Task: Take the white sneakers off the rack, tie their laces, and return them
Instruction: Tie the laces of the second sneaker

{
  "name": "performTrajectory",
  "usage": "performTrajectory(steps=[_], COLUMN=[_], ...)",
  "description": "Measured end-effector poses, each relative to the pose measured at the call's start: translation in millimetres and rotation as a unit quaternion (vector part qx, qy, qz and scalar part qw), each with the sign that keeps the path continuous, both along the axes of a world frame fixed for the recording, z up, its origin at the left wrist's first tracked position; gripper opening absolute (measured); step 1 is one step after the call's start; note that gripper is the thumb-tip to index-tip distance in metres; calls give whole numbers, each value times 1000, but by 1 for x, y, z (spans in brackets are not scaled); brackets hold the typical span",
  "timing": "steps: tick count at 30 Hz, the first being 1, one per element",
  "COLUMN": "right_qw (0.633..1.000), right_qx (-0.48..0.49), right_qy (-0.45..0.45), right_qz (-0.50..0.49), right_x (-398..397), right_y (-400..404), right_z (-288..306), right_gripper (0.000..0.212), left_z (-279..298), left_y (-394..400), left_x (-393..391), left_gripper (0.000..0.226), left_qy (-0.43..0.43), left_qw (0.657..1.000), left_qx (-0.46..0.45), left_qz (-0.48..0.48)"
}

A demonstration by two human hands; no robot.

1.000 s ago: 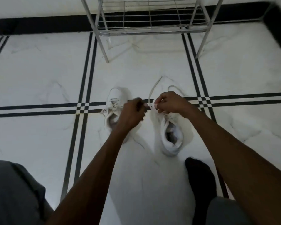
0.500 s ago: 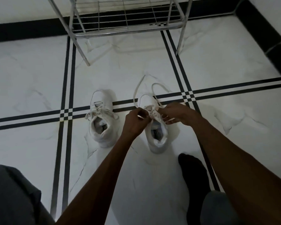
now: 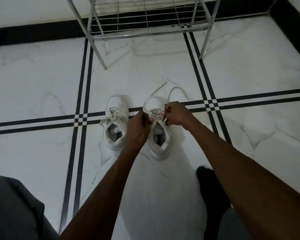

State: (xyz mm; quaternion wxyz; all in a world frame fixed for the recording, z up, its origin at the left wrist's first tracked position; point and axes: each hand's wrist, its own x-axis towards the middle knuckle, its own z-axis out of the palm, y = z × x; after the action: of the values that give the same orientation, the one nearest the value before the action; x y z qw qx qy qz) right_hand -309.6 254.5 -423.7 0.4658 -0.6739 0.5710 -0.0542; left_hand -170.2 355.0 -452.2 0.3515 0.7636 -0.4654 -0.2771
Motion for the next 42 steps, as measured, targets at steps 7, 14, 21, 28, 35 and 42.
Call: performTrajectory(steps=[7,14,21,28,35,42], right_qw=[986,985,998,967,981,969], right_qx=[-154,-164,-59,77,29,39], right_qy=[61,55,23,-200,-68,-67], right_qz=[16,-20,-8,-139,180,235], right_x=[12,14,10,13,29,24], right_y=[16,24,5,-8,-2,-8], right_z=[0,-2,3,20,47,85], right_gripper=[26,28,34,10,21,43], left_z=[15,7,6,38,80,66], left_y=[3,-5,-9,-14,-23,-13], left_x=[-8,-7,4,19,39,38], left_gripper=[46,21,16,31,29,48], left_qy=[-66,-164,4,251,121,215], left_qw=[997,984,998,968,986,973], left_qx=[3,35,58,9,-105,-46], left_qz=[-50,-52,-14,19,-31,-76])
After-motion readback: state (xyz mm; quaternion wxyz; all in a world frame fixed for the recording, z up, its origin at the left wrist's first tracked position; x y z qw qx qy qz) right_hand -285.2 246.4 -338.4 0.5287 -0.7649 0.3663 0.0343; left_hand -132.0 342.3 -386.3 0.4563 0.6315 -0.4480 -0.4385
